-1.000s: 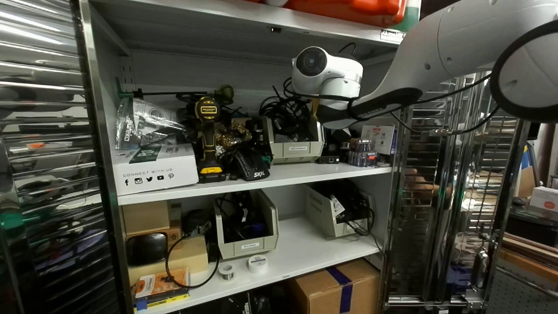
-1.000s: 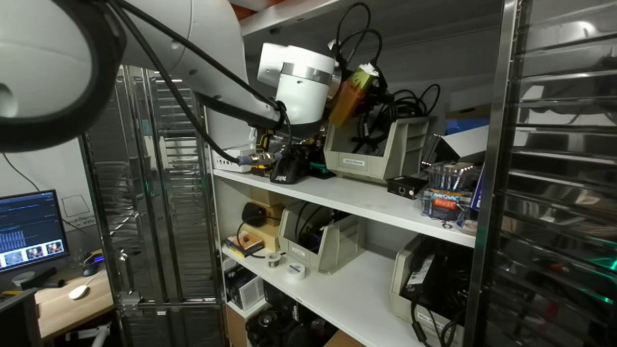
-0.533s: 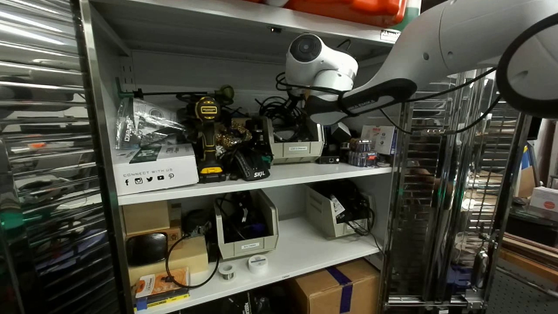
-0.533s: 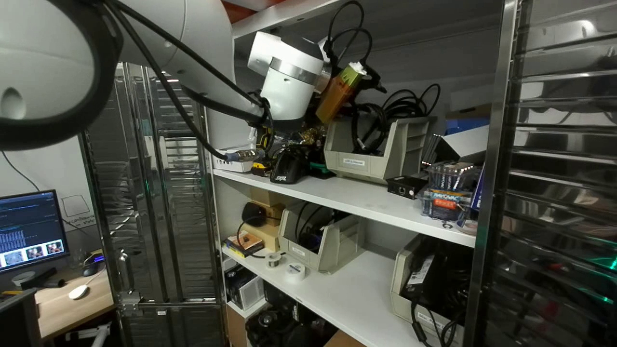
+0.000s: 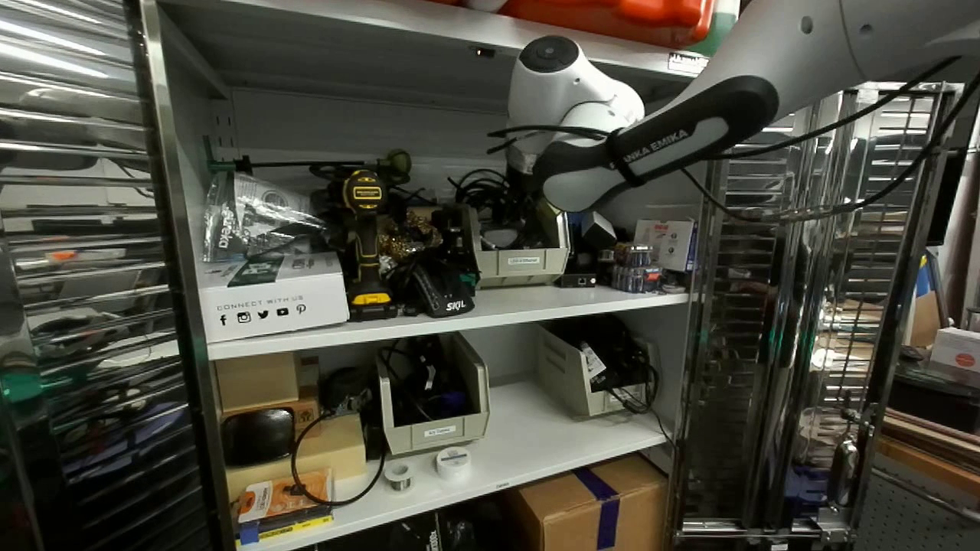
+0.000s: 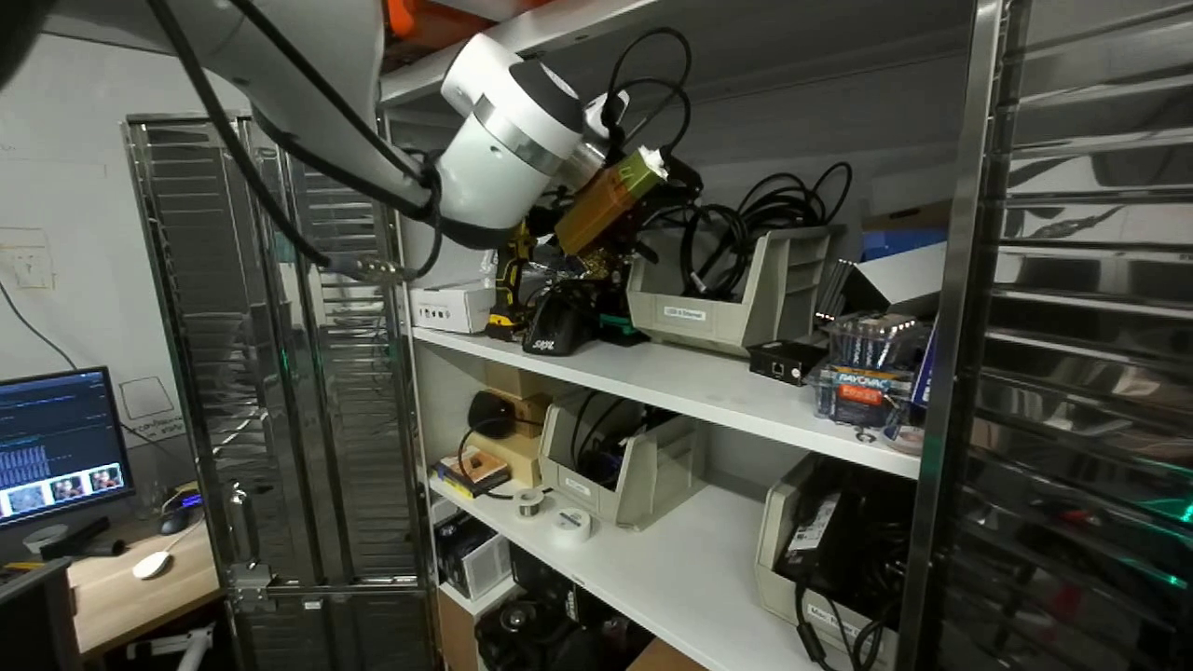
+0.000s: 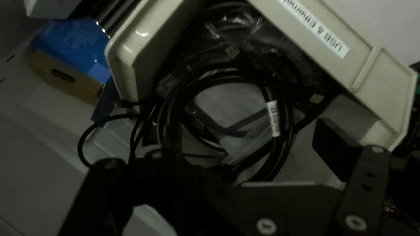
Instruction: Put the black cable inside the tool box on the first shelf
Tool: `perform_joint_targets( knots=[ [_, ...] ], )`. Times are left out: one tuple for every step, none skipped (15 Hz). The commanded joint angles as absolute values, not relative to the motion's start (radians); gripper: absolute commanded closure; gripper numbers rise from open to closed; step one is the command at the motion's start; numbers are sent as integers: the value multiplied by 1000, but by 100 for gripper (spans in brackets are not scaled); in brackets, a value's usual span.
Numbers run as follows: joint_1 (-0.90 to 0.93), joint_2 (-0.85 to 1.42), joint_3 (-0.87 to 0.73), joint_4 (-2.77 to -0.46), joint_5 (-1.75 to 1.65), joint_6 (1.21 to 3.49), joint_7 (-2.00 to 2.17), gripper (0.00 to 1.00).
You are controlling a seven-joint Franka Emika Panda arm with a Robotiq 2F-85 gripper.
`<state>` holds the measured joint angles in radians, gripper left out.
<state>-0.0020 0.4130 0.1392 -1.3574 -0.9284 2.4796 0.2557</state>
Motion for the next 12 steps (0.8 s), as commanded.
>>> perform_joint_targets(
  knots=[
    [3,208,120,-1604,-764,2406,158,1],
    [2,166,119,-1655,-713,2369,135,0],
    [5,121,117,-1706,-646,2313,97,0],
    [8,74,110,-1759,-597,2265,72,0],
    [10,24,107,-1810,-542,2208,43,0],
    [13,-24,104,-1857,-491,2151,15,0],
    [15,-66,100,-1891,-439,2085,-17,0],
    [16,-106,98,-1918,-377,2021,-55,0],
    [17,-143,93,-1937,-319,1951,-91,0],
    [20,-182,87,-1946,-259,1870,-129,0],
    [22,-219,79,-1941,-204,1776,-164,0],
    [6,-249,88,-1927,-155,1677,-185,0]
  ],
)
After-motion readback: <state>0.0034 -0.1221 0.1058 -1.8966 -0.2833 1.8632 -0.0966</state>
